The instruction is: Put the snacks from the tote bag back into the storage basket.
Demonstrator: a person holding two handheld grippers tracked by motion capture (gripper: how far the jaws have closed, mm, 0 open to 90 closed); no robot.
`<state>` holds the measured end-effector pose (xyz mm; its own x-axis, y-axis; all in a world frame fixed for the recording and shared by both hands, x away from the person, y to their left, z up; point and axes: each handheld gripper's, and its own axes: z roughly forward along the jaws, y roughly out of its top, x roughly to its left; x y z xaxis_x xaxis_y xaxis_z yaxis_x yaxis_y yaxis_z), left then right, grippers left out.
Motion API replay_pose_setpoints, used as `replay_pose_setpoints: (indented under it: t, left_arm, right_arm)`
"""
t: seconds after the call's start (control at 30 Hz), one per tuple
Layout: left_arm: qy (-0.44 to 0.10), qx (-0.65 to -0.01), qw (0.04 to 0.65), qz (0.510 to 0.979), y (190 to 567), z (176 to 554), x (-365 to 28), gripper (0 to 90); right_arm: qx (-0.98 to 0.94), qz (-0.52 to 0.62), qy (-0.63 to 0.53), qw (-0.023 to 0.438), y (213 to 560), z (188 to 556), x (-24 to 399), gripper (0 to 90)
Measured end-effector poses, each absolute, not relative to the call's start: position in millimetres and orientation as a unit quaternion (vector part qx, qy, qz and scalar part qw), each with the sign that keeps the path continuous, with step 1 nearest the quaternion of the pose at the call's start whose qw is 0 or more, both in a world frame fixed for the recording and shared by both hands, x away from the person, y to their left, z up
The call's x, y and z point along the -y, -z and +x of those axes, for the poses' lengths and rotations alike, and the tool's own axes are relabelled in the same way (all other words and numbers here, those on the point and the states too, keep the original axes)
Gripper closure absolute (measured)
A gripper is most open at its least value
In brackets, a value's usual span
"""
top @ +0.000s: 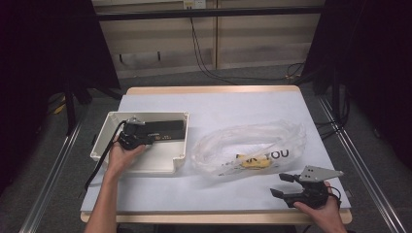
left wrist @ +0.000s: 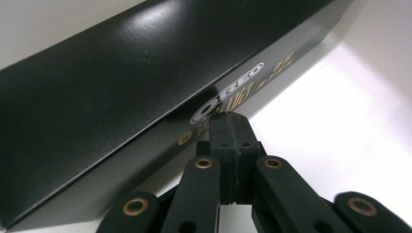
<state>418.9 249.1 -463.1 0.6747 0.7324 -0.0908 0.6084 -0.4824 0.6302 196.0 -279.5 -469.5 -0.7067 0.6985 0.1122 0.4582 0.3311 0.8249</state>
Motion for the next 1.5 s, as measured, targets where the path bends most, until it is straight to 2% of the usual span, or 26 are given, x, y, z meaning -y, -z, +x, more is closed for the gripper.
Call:
replay_pose_setpoints:
  t: [0.37, 0.53, 0.87, 1.1, 1.27, 1.3, 1.43, 1.5]
  left_arm:
    - [-0.076, -0.401, 0.355, 0.841, 461.5, 428.1, -253.4, 90.0]
    - [-0.083, -0.403, 0.339, 0.846, 465.9, 430.0, -248.7, 90.0]
    - [-0.082, -0.387, 0.350, 0.849, 458.4, 421.7, -251.7, 89.5]
    - [-0.084, -0.368, 0.360, 0.853, 448.7, 408.4, -254.5, 82.0]
    - [-0.102, -0.355, 0.363, 0.855, 440.4, 397.2, -258.8, 70.6]
    - [-0.105, -0.352, 0.367, 0.855, 439.2, 394.6, -259.6, 70.6]
    - [-0.116, -0.341, 0.371, 0.856, 433.5, 383.2, -262.4, 55.2]
    - [-0.122, -0.341, 0.371, 0.855, 431.6, 376.8, -265.0, 51.0]
  right_arm:
    - [-0.805, 0.360, -0.453, 0.132, 469.6, 195.4, 280.0, 34.1]
    - [-0.804, 0.360, -0.453, 0.134, 469.4, 195.2, 280.1, 34.1]
    - [-0.805, 0.358, -0.454, 0.132, 469.3, 195.3, 279.5, 34.0]
    - [-0.802, 0.361, -0.456, 0.135, 468.1, 194.4, 280.2, 33.8]
    - [-0.799, 0.364, -0.457, 0.140, 467.6, 194.7, 281.7, 33.4]
    - [-0.799, 0.364, -0.457, 0.140, 467.6, 194.7, 281.7, 33.4]
    - [-0.798, 0.365, -0.458, 0.142, 467.1, 194.4, 281.9, 33.1]
    - [-0.797, 0.365, -0.459, 0.143, 466.9, 194.2, 281.8, 33.1]
